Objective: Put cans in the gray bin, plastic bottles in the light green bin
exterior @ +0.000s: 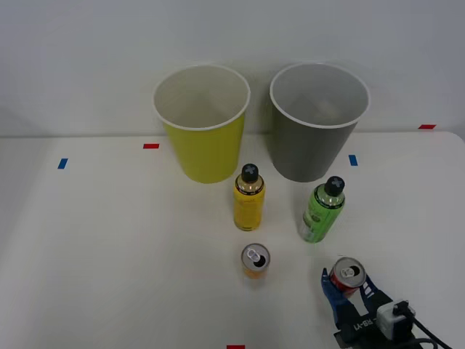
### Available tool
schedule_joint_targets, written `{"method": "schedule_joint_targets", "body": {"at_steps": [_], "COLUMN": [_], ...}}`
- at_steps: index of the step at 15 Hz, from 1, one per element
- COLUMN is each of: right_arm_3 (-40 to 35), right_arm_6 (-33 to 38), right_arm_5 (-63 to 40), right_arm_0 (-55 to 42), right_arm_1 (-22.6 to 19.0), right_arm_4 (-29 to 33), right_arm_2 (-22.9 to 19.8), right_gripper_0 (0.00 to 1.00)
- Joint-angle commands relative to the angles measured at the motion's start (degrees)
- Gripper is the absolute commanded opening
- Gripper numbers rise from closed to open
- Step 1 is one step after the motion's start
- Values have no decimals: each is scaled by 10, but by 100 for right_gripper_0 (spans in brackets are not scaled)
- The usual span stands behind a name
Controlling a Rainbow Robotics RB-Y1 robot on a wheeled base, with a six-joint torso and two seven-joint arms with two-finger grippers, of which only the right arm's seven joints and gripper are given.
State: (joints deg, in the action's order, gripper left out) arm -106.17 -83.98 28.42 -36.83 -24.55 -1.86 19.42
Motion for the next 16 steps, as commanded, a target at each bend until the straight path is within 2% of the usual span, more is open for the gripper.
{"method": "schedule_joint_targets", "body": {"at_steps": [1,4,7,11,16], "right_arm_3": [-78,-161,-252,-347,-351], "right_arm_6": [0,7,15,21,22], "right_arm_5": [1,-4,-65,-172,-297], "right_arm_0": [-48,-80,-92,-80,58], "right_arm_1": [-44,-69,-63,-15,68], "right_arm_4": [-29,-46,-55,-60,-60], "right_arm_2": [-9,-13,-7,10,13], "right_gripper_0": [24,22,21,21,20]}}
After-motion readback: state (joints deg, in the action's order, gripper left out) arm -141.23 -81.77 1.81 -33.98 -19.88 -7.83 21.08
